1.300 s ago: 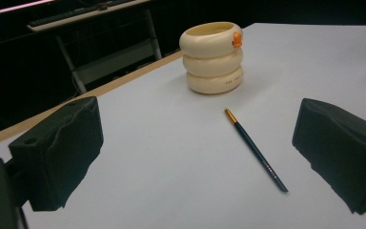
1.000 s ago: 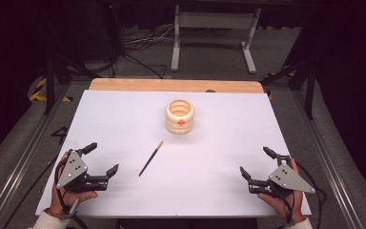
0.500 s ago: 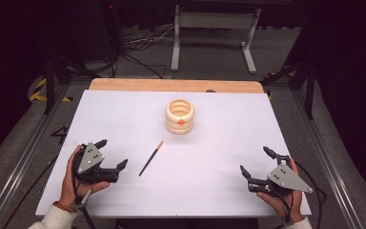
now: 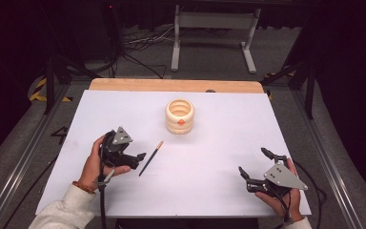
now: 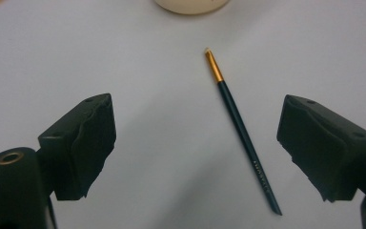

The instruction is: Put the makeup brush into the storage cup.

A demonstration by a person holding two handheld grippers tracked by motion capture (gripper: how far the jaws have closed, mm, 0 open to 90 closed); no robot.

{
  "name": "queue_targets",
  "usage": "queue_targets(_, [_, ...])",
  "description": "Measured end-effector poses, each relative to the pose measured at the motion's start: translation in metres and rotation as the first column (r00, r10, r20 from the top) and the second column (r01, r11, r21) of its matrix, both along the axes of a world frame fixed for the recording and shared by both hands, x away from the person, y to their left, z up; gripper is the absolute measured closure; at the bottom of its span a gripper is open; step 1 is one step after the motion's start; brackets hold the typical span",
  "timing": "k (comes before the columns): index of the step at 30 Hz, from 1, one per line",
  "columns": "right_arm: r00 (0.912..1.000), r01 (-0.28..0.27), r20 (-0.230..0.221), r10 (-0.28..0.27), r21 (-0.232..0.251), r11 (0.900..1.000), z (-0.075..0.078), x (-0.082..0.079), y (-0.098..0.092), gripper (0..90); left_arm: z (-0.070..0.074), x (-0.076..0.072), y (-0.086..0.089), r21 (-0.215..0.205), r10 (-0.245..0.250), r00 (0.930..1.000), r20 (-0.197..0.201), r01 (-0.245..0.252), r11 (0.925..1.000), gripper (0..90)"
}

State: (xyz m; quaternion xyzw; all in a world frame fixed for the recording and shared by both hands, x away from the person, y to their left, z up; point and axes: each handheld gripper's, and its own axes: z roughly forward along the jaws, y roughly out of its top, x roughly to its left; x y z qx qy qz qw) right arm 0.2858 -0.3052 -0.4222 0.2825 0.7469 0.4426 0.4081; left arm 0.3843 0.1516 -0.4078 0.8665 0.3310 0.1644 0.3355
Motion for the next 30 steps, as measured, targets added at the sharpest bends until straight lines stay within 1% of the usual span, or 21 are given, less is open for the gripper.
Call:
queue_targets(1, [1.0000,0.000,-0.002,0.000,0.001,1.000,0.000,0.000,0.000,8.4,0.000,0.000,0.000,0.000,0.000,1.0000,0.000,0.000,1.0000,15.9])
queue_targets(2, [1.0000,0.000,-0.002,0.000,0.001,1.000,0.000,0.000,0.000,8.4,0.000,0.005,-0.005,0.027,-0.006,0.9993,-0.037,0.007,0.9996,15.9])
queue_targets(3, [1.0000,0.001,-0.003,-0.001,-0.002,1.000,-0.001,0.001,0.000,8.4,-0.001,0.008,-0.009,0.028,-0.009,0.9981,-0.060,0.010,0.9996,17.4])
queue_targets(5, [1.0000,0.001,-0.008,-0.001,-0.008,1.000,-0.001,0.001,0.000,8.4,0.000,0.014,-0.016,0.051,-0.008,0.9960,-0.089,0.012,0.9986,22.1])
queue_targets(6, [1.0000,0.001,-0.008,-0.001,-0.008,1.000,-0.001,0.001,0.000,8.4,-0.001,0.016,-0.018,0.061,-0.008,0.9937,-0.112,0.015,0.9980,22.1])
queue_targets(7, [0.9999,0.002,-0.011,-0.003,-0.016,1.000,-0.002,0.001,0.001,8.4,-0.001,0.023,-0.025,0.085,-0.004,0.9866,-0.163,0.018,0.9962,22.5])
queue_targets(9, [0.9999,0.002,-0.013,-0.002,-0.018,1.000,-0.002,0.002,0.001,8.4,-0.003,0.030,-0.031,0.123,0.003,0.9745,-0.224,0.025,0.9921,24.0])
queue_targets(11, [0.9999,0.002,-0.016,-0.002,-0.025,1.000,-0.002,0.002,0.002,8.4,-0.006,0.037,-0.036,0.157,0.006,0.9583,-0.286,0.040,0.9868,25.5])
queue_targets(12, [0.9998,0.001,-0.017,-0.001,-0.026,1.000,-0.003,0.002,0.002,8.5,-0.009,0.041,-0.040,0.184,0.013,0.9481,-0.318,0.048,0.9817,26.7])
queue_targets(13, [0.9998,0.000,-0.020,-0.001,-0.027,1.000,-0.003,0.002,0.002,8.5,-0.010,0.043,-0.041,0.184,0.017,0.9454,-0.325,0.045,0.9819,27.5])
queue_targets(15, [0.9997,-0.003,-0.024,0.002,-0.029,1.000,-0.004,0.003,0.002,8.4,-0.013,0.049,-0.046,0.199,0.031,0.9336,-0.357,0.044,0.9790,33.5])
queue_targets(16, [0.9997,-0.003,-0.024,0.002,-0.029,1.000,-0.004,0.003,0.002,8.4,-0.013,0.049,-0.046,0.199,0.031,0.9336,-0.357,0.044,0.9790,33.3])
queue_targets(17, [0.9997,-0.002,-0.025,0.001,-0.030,1.000,-0.004,0.003,0.002,8.4,-0.014,0.052,-0.048,0.207,0.037,0.9303,-0.365,0.042,0.9775,33.3])
queue_targets(19, [0.9997,-0.003,-0.024,0.002,-0.031,1.000,-0.004,0.003,0.002,8.4,-0.016,0.057,-0.051,0.207,0.045,0.9175,-0.395,0.041,0.9775,37.8])
queue_targets(21, [0.9997,-0.003,-0.025,0.002,-0.034,0.999,-0.004,0.003,0.002,8.4,-0.017,0.060,-0.054,0.215,0.058,0.9116,-0.407,0.033,0.9761,40.1])
queue_targets(22, [0.9995,-0.005,-0.030,0.004,-0.034,0.999,-0.004,0.003,0.002,8.4,-0.018,0.062,-0.054,0.215,0.057,0.9063,-0.419,0.038,0.9759,43.1])
queue_targets(23, [0.9995,-0.005,-0.030,0.004,-0.034,0.999,-0.004,0.003,0.002,8.4,-0.018,0.062,-0.054,0.215,0.057,0.9063,-0.419,0.038,0.9759,45.6])
queue_targets(24, [0.9991,-0.010,-0.041,0.008,-0.027,1.000,-0.004,0.004,0.002,8.6,-0.019,0.064,-0.056,0.223,0.070,0.9002,-0.430,0.030,0.9743,45.6])
queue_targets(25, [0.9990,-0.006,-0.044,0.005,-0.024,1.000,-0.004,0.004,0.002,8.9,-0.019,0.066,-0.057,0.231,0.080,0.8988,-0.431,0.025,0.9727,48.2])
queue_targets(27, [0.9988,-0.008,-0.049,0.007,-0.018,1.000,-0.004,0.005,0.002,8.9,-0.018,0.069,-0.058,0.242,0.092,0.8922,-0.442,0.020,0.9701,52.1])
queue_targets(30, [0.9987,-0.008,-0.051,0.007,-0.017,1.000,-0.004,0.005,0.001,8.9,-0.017,0.071,-0.060,0.269,0.108,0.8950,-0.433,0.014,0.9631,60.7])
